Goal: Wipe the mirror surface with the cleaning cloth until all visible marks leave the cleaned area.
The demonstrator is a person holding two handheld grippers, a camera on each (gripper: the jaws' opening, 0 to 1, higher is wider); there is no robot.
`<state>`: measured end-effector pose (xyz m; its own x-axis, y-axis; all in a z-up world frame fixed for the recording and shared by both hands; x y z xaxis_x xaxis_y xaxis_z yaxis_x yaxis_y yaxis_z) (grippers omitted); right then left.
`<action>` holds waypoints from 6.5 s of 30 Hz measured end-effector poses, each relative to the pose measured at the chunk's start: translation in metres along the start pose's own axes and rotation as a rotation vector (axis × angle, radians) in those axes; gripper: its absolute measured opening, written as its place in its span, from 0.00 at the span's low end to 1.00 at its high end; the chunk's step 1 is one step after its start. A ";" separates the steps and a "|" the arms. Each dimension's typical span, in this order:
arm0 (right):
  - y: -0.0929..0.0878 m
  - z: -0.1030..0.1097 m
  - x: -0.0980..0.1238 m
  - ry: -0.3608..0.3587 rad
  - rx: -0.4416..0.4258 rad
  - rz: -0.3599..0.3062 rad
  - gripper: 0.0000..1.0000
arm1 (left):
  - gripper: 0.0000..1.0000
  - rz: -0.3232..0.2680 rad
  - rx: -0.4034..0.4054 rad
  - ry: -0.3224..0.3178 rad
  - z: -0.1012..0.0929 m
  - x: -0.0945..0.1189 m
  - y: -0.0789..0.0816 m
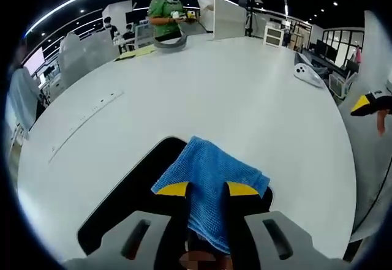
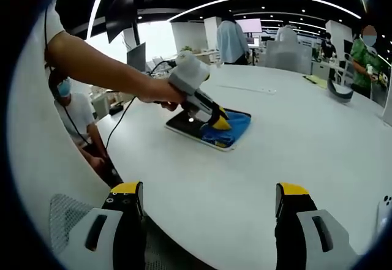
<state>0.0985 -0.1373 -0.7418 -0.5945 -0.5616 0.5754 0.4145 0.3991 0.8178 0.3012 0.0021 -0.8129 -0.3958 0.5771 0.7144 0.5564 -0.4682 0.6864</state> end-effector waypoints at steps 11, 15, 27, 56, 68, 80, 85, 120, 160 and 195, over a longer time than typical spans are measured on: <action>-0.003 0.000 0.000 -0.005 -0.008 0.007 0.89 | 0.18 0.000 0.011 0.002 0.008 -0.003 0.005; -0.002 -0.001 0.000 -0.007 -0.007 0.007 0.89 | 0.18 0.001 0.016 0.001 0.010 -0.004 0.007; -0.004 -0.002 -0.001 -0.008 -0.011 0.017 0.89 | 0.17 0.003 0.008 0.009 0.022 -0.009 0.015; -0.002 -0.009 -0.002 -0.017 -0.018 0.019 0.89 | 0.18 0.009 -0.007 0.010 0.043 -0.018 0.029; -0.003 -0.009 -0.004 -0.016 -0.021 0.027 0.89 | 0.18 0.006 -0.008 0.006 0.043 -0.018 0.029; -0.003 -0.010 -0.005 -0.013 -0.019 0.030 0.89 | 0.18 0.010 -0.003 0.005 0.045 -0.011 0.027; -0.001 -0.011 -0.007 -0.010 -0.018 0.029 0.89 | 0.18 0.012 -0.001 0.005 0.047 -0.007 0.025; 0.006 -0.012 -0.016 0.010 -0.001 0.025 0.89 | 0.18 0.014 0.022 0.001 0.059 0.004 0.016; 0.007 -0.005 -0.018 0.027 0.014 0.012 0.89 | 0.20 0.001 0.051 0.000 0.048 0.017 -0.008; 0.010 0.002 -0.019 0.040 0.026 0.000 0.89 | 0.21 -0.009 0.062 -0.008 0.025 0.034 -0.030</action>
<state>0.1121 -0.1213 -0.7443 -0.5666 -0.5898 0.5754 0.3964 0.4171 0.8179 0.2896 0.0526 -0.8126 -0.3950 0.5869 0.7068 0.5970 -0.4208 0.6830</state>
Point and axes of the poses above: the point that each gripper's makers call its tool centre point, and the gripper's own axes: x roughly backward along the fingers, z roughly to its left, y roughly out of its top, the point moved 4 cm from there along x, roughly backward along the fingers, and after that the axes turned 9 degrees about x, right-handed, at the moved point
